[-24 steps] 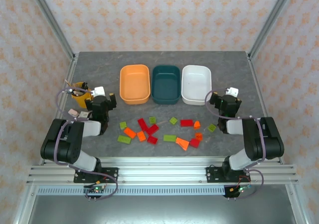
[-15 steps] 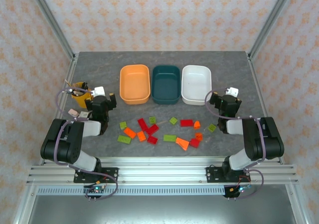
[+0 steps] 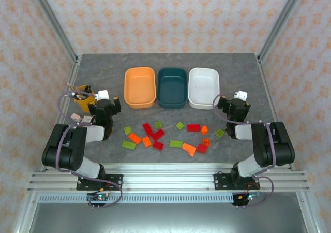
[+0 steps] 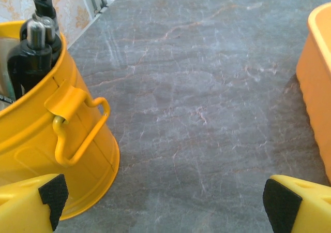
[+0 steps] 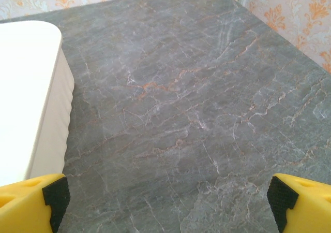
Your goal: Sort the legos into containers by color
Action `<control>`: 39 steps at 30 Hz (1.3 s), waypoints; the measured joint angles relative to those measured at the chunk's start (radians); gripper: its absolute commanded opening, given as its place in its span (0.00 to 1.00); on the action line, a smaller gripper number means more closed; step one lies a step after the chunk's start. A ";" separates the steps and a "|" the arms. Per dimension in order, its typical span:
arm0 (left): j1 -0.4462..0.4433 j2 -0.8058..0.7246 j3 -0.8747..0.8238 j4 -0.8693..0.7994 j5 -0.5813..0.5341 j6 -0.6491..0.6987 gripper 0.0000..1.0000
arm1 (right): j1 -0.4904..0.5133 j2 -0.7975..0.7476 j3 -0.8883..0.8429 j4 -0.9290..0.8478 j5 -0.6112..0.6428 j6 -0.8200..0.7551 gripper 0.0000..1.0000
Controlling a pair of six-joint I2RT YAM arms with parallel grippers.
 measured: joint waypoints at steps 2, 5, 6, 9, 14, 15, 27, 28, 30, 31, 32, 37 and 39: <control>-0.027 -0.035 0.031 -0.066 -0.020 0.007 1.00 | 0.002 -0.044 0.021 -0.077 0.013 0.001 0.99; -0.079 -0.135 0.073 -0.150 -0.068 0.011 1.00 | 0.010 -0.164 0.047 -0.159 0.066 0.002 0.99; -0.097 -0.179 0.089 -0.181 -0.085 0.008 1.00 | 0.012 -0.214 0.059 -0.188 0.088 0.004 0.99; -0.149 -0.289 0.140 -0.267 -0.145 0.004 1.00 | 0.014 -0.340 0.126 -0.289 0.140 0.005 0.99; -0.242 -0.393 0.251 -0.407 -0.214 -0.009 1.00 | 0.039 -0.483 0.308 -0.472 0.207 0.008 0.99; -0.264 -0.406 0.280 -0.436 -0.230 -0.009 1.00 | 0.053 -0.503 0.369 -0.529 0.218 0.012 0.99; -0.273 -0.482 0.695 -1.020 0.028 -0.462 1.00 | 0.095 -0.420 1.003 -1.510 0.102 0.547 0.89; -0.287 -0.478 0.696 -1.051 0.065 -0.476 1.00 | 0.107 -0.402 1.002 -1.580 0.084 0.566 0.89; -0.341 -0.452 0.700 -1.125 0.138 -0.491 1.00 | 0.129 -0.351 0.970 -1.693 0.035 0.600 0.89; -0.368 -0.435 0.699 -1.155 0.163 -0.491 1.00 | 0.136 -0.337 0.946 -1.730 0.014 0.610 0.88; -0.404 -0.416 0.696 -1.191 0.192 -0.491 1.00 | 0.143 -0.326 0.909 -1.768 -0.014 0.620 0.88; -0.578 -0.404 0.642 -1.281 0.264 -0.491 1.00 | 0.159 -0.273 0.736 -1.846 -0.151 0.651 0.86; -0.640 -0.407 0.618 -1.286 0.270 -0.494 1.00 | 0.161 -0.249 0.664 -1.825 -0.203 0.663 0.84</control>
